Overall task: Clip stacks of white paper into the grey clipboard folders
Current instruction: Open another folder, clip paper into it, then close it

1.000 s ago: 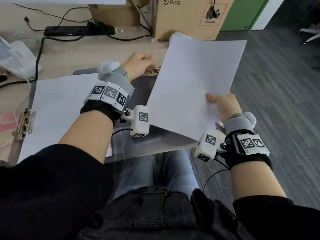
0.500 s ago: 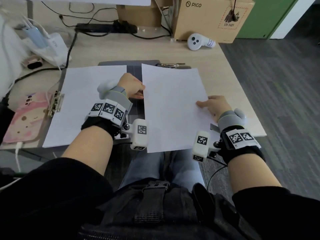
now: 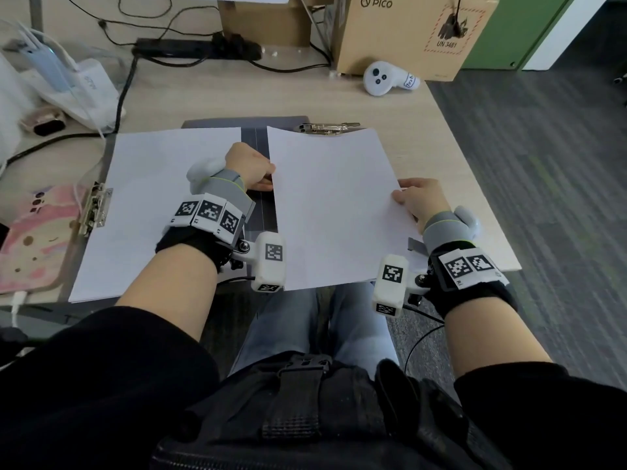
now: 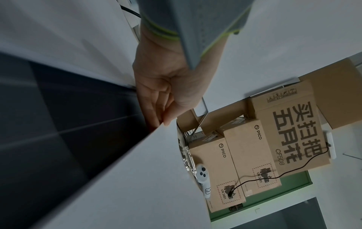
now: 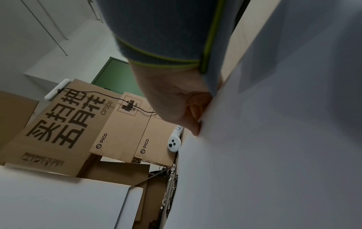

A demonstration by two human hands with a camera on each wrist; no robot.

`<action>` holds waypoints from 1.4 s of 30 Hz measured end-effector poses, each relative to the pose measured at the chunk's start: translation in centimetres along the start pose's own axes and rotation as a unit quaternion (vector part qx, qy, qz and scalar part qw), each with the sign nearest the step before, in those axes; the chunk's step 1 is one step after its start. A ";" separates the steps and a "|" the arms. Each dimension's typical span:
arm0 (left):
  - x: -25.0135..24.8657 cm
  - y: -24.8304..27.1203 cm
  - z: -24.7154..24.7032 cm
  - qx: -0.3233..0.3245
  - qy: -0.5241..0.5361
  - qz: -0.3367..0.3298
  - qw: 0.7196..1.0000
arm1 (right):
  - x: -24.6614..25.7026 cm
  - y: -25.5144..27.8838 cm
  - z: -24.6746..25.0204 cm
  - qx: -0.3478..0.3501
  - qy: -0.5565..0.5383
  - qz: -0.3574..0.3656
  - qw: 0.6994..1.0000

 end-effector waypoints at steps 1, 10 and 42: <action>0.0 -0.1 0.0 0.000 0.000 0.002 1.000 | 0.0 -0.1 -0.1 -0.001 0.001 -0.001 1.000; 0.2 -1.2 0.6 -0.041 -0.002 -0.004 0.999 | 0.0 -1.7 -0.3 -0.021 0.030 -0.007 0.999; -3.3 -6.6 -0.8 0.180 -0.334 -0.179 0.908 | 9.8 -10.9 -8.3 0.053 -0.099 0.171 0.979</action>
Point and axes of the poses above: each hand's wrist, its own y-axis away from the middle knuckle, its own z-axis out of the back of the hand, x = y × z, the point moved 2 cm from there along -y, towards the middle knuckle, and after that the axes turned 9 degrees about x, right-handed, at the moved point
